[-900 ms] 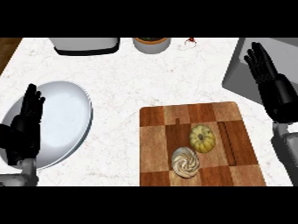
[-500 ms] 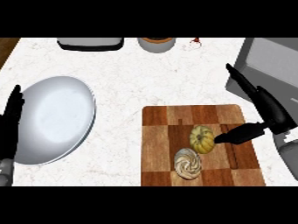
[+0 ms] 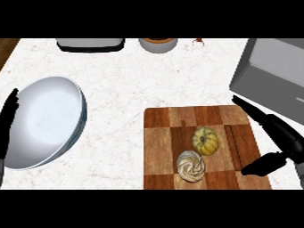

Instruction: Pick the squash from the cutting board and place it in the cardboard box

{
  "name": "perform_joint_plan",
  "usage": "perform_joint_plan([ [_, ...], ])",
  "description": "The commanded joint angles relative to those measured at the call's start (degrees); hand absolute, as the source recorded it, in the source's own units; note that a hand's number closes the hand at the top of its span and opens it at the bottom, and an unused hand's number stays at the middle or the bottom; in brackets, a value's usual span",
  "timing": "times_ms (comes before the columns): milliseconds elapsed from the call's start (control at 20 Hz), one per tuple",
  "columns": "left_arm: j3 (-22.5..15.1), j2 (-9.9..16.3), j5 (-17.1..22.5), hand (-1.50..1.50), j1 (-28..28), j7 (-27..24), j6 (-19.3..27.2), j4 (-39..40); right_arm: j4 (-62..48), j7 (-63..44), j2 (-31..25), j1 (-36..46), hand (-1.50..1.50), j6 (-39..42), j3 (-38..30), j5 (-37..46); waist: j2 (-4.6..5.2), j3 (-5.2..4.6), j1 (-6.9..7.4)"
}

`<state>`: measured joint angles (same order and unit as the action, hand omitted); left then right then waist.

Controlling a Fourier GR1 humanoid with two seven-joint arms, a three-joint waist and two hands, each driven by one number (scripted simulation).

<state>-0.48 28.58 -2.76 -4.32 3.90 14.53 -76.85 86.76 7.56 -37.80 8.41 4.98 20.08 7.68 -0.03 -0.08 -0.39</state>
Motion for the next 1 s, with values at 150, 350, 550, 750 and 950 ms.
perform_joint_plan([
  [150,0.96,-0.88,-0.83,0.0,-2.09,-2.08,-0.73,4.11,2.73,-0.01,-9.24,3.98,-1.5,5.7,0.03,8.98,0.09,0.0,0.27],
  [350,1.38,0.75,-0.17,0.0,-3.87,0.15,-2.69,2.5,3.0,-10.47,-10.7,11.24,-1.5,14.2,6.29,14.83,0.2,-0.04,1.67],
  [550,0.22,-0.98,-1.17,0.0,-2.68,-1.18,-2.37,2.73,5.49,-20.05,-8.19,17.09,-1.5,25.36,10.47,14.33,0.14,-0.05,1.68],
  [750,-0.3,-1.2,-1.99,0.0,-2.4,1.82,-1.63,-0.94,2.51,-25.99,-5.28,20.18,-1.5,31.95,15.44,17.85,0.15,0.04,2.21],
  [950,0.82,-2.03,-3.05,0.0,-4.98,0.62,-1.19,3.57,-1.98,-34.82,4.42,24.79,-1.5,39.0,14.98,15.49,0.18,0.02,1.1],
])
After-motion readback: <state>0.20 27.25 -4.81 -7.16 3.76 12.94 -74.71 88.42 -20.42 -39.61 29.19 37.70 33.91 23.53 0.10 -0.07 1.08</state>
